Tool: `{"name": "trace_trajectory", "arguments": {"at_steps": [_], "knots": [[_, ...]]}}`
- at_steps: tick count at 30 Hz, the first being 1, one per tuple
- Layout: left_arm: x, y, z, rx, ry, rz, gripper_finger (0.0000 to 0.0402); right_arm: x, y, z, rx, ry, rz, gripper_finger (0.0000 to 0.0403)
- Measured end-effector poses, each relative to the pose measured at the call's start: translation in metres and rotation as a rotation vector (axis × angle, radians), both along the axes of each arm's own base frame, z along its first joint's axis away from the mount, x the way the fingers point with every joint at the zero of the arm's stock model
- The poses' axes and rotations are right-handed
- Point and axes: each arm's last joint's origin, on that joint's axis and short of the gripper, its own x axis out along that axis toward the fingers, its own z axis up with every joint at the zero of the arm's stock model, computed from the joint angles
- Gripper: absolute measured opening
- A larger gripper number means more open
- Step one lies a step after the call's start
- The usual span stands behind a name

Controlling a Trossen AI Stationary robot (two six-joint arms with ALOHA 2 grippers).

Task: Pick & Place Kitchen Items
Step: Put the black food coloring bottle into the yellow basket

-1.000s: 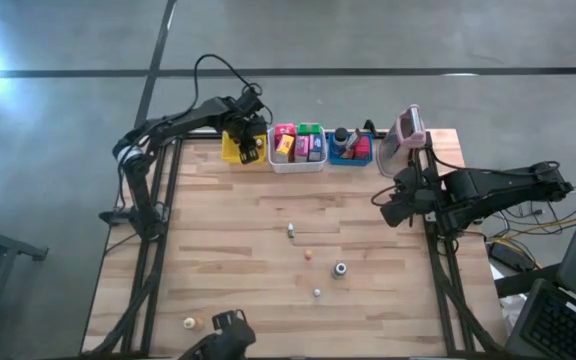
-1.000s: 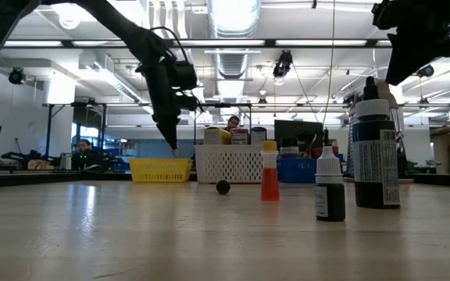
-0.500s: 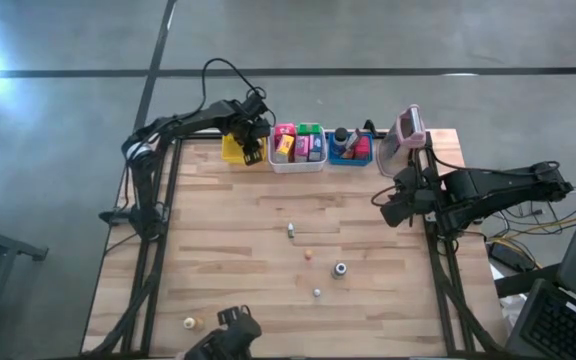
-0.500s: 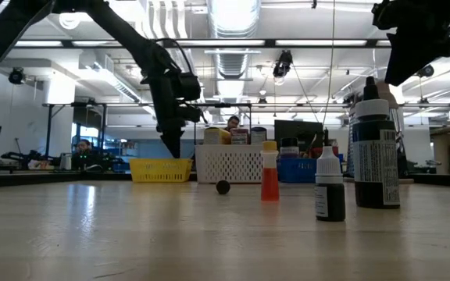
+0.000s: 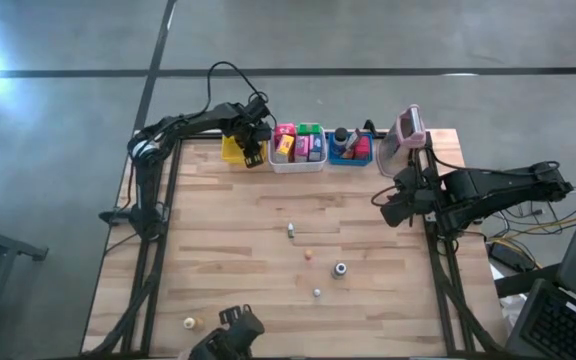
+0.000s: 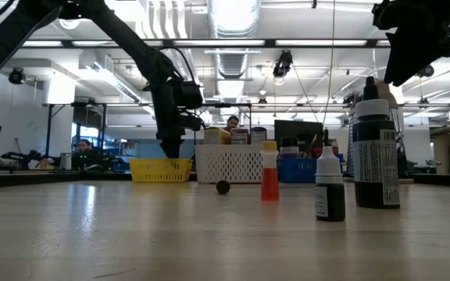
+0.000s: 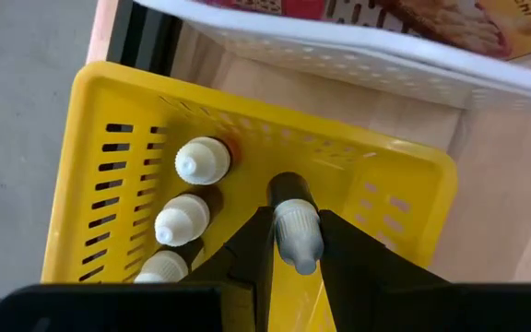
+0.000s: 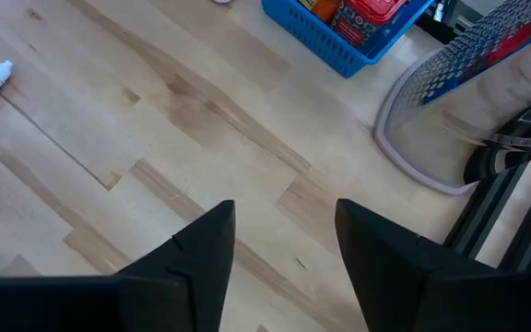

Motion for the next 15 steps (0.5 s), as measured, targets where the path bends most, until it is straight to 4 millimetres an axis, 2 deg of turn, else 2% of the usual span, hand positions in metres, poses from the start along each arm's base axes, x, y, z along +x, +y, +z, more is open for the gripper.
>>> {"name": "trace_trajectory", "arguments": {"at_steps": [15], "knots": [[0.0026, 0.0030, -0.0100, 0.001, 0.017, 0.002, 0.0078, 0.0000, 0.0000, -0.0001, -0.007, 0.009, 0.016, 0.0209]]}}
